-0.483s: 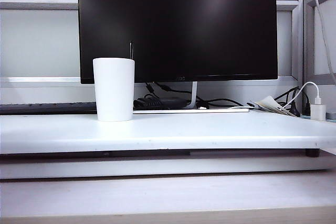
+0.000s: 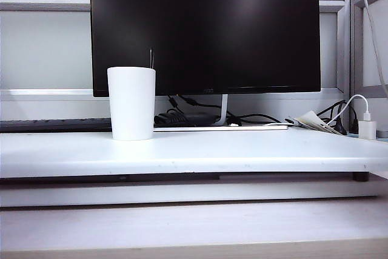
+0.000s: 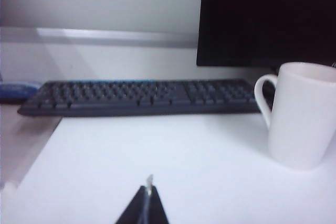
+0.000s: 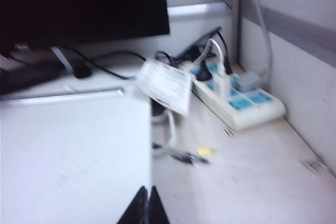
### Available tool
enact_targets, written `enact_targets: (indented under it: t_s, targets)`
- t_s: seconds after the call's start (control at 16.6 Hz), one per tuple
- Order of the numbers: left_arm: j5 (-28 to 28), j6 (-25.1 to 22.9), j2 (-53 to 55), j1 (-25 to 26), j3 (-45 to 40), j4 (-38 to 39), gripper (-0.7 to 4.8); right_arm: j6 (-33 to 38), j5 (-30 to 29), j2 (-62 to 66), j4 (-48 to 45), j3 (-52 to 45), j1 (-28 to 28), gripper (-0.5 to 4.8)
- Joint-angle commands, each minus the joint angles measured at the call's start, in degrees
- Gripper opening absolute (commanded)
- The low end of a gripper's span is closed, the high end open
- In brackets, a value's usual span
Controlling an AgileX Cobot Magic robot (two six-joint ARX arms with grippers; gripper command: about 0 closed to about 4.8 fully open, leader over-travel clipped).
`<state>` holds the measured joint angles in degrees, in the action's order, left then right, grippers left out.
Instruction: Pick up a spoon and stir the liquid in the cup.
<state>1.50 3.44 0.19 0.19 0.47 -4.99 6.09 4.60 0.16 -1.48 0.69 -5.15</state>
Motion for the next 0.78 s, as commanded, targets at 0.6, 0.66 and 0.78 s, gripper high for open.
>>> enact_targets:
  t_s: [0.6,0.66,0.78]
  targets:
    - [13.05,8.61,12.52,-0.13,19.63,-4.04,-0.05,6.12,-9.31,8.96,-9.88,15.32,-0.42,-0.01]
    - [20.09,8.55,21.49,-0.13,23.30,-4.00,-0.05,5.90,-14.58,16.44,-9.42,19.02,-0.44,-0.02]
    - [24.70,8.57,33.48,-0.13,28.98,-2.82,-0.05,5.90,-20.90,26.84,-9.55,24.46,-0.48,-0.01]
